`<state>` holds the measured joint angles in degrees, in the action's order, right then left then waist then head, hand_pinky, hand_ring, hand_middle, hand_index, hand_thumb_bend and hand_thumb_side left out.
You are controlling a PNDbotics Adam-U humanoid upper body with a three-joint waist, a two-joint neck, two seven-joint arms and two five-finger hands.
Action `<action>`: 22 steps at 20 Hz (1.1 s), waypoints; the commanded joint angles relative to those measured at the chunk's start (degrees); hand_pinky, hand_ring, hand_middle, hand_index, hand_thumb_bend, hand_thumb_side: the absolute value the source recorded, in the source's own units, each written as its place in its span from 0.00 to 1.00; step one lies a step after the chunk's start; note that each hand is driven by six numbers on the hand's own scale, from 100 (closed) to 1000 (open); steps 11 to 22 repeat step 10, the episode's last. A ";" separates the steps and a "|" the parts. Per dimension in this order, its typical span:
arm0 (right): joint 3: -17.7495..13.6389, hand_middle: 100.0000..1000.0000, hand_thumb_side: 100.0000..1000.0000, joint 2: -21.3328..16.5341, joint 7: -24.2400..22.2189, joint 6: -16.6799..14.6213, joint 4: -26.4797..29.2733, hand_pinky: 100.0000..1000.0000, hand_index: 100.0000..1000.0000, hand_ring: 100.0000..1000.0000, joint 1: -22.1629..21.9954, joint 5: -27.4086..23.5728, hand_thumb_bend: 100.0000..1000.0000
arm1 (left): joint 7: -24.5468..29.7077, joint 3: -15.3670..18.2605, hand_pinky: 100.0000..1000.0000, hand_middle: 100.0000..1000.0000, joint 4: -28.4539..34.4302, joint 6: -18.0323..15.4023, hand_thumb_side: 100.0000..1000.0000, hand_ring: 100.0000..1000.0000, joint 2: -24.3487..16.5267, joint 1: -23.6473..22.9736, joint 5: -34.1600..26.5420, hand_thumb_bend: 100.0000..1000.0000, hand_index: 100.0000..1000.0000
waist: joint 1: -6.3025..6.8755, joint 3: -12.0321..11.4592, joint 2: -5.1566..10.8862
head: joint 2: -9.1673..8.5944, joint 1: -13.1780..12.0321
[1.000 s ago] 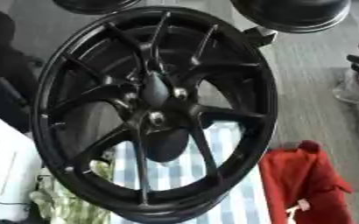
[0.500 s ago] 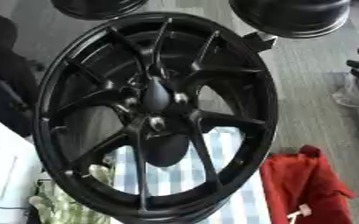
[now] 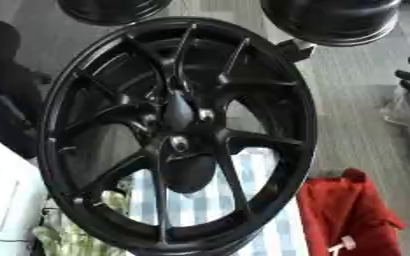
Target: Pull the pin out of the wheel hub.
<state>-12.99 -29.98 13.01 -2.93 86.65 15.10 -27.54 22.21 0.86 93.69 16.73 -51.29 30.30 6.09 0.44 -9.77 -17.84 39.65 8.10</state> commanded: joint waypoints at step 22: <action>-0.06 0.80 0.78 -0.19 -0.11 -0.30 1.43 0.91 0.81 0.73 1.00 -0.68 0.00 | -21.53 -2.57 0.78 0.73 -2.09 -3.00 0.86 0.74 20.03 3.57 -16.85 0.00 0.78 | -1.58 0.66 0.90 | -0.93 -1.61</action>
